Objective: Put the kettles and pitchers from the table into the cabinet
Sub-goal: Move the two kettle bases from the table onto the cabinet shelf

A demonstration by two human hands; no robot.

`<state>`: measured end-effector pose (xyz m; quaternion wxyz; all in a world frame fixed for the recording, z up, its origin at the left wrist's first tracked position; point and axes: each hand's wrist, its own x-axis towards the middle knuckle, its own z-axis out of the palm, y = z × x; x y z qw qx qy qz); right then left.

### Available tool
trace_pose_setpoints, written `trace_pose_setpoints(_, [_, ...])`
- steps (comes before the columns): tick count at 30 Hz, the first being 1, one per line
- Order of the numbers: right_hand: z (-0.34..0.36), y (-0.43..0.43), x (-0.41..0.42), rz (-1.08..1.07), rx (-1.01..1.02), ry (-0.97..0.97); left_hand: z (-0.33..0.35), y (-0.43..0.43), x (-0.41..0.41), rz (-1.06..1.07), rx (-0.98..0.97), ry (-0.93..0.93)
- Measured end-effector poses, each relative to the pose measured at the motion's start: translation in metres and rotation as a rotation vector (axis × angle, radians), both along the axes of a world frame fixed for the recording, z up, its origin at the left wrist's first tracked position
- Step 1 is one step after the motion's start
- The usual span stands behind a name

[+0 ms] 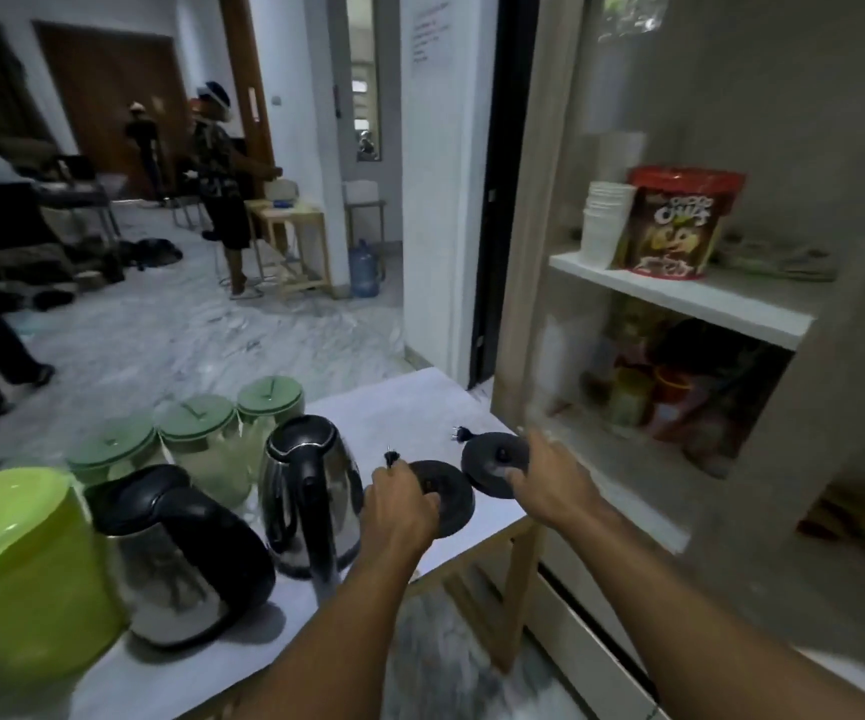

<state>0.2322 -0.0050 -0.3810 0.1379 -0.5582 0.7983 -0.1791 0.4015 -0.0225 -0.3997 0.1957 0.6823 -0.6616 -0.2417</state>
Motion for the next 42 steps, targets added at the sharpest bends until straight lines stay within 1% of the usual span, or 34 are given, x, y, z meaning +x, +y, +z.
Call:
trace_pose_setpoints(3, [-0.046, -0.055, -0.026, 0.076, 0.114, -0.023, -0.040, -0.040, -0.020, 0.083, 0.071, -0.022])
trace_pose_setpoints(8, [-0.105, -0.130, -0.061, 0.065, 0.228, -0.040, -0.105, -0.100, -0.056, 0.163, 0.105, -0.011])
trace_pose_setpoints(11, [-0.133, -0.158, -0.076, 0.083, 0.313, 0.002, -0.142, -0.121, -0.073, 0.188, 0.166, -0.074])
trace_pose_setpoints(14, [-0.162, -0.175, -0.088, 0.108, 0.389, -0.015, -0.168, -0.127, -0.082, 0.185, 0.260, -0.128])
trace_pose_setpoints(16, [-0.176, -0.180, -0.092, 0.120, 0.399, -0.026, -0.177, -0.127, -0.084, 0.181, 0.265, -0.167])
trace_pose_setpoints(20, [-0.185, -0.178, -0.093, 0.107, 0.331, -0.023, -0.176, -0.121, -0.085, 0.217, 0.229, -0.182])
trace_pose_setpoints(24, [-0.183, -0.166, -0.093, 0.110, 0.333, -0.005, -0.174, -0.101, -0.086, 0.167, 0.321, -0.238])
trace_pose_setpoints(26, [-0.182, -0.161, -0.092, 0.112, 0.336, -0.026, -0.173, -0.091, -0.086, 0.142, 0.322, -0.272])
trace_pose_setpoints(29, [-0.176, -0.155, -0.086, 0.087, 0.304, -0.055, -0.171, -0.085, -0.084, 0.146, 0.262, -0.278])
trace_pose_setpoints(32, [-0.171, -0.145, -0.080, 0.040, 0.281, -0.033, -0.171, -0.081, -0.080, 0.123, 0.243, -0.298])
trace_pose_setpoints(36, [-0.168, -0.123, -0.069, -0.009, 0.207, -0.062, -0.164, -0.076, -0.068, 0.095, 0.176, -0.323])
trace_pose_setpoints(39, [-0.146, -0.109, -0.060, -0.060, 0.157, -0.084, -0.140, -0.076, -0.057, 0.053, 0.098, -0.313])
trace_pose_setpoints(42, [-0.105, -0.092, -0.051, -0.116, 0.103, -0.092, -0.100, -0.077, -0.046, -0.021, 0.040, -0.270])
